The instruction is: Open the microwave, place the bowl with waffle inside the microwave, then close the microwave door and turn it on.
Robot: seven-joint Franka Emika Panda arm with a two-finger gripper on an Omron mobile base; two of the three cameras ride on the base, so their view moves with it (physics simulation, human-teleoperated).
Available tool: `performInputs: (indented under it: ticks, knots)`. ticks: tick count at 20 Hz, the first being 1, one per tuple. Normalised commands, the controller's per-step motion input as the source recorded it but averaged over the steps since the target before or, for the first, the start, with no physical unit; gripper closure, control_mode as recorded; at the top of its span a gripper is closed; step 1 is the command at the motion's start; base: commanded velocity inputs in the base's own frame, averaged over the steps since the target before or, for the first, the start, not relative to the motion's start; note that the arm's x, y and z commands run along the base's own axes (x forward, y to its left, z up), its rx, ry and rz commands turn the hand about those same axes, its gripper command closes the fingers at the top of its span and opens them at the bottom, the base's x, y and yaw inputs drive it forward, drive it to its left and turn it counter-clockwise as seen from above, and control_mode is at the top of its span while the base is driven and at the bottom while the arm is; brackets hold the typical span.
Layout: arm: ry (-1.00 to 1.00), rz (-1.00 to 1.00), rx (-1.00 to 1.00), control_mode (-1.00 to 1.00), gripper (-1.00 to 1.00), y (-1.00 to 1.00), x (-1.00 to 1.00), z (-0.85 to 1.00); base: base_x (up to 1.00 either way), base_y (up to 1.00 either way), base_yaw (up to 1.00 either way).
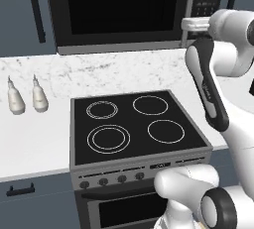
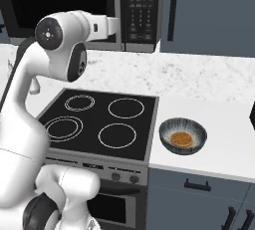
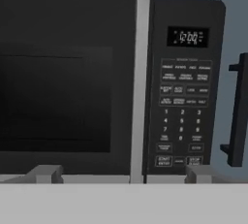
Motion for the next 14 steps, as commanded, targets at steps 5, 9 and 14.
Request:
performInputs:
  ticks: [5,9,14]
  knots:
    - [0.13,-0.05,0.0,-1.0,-1.0,-0.14,0.25,0.0,0.0,0.0,0.0]
    - [0.08,-0.11,0.0,-1.0,-1.0,-0.02,0.0,0.0,0.0,0.0,0.0]
    - [0.01,-0.02,0.0,-1.0,-1.0,0.0,0.03,0.01,0.0,0.0,0.0]
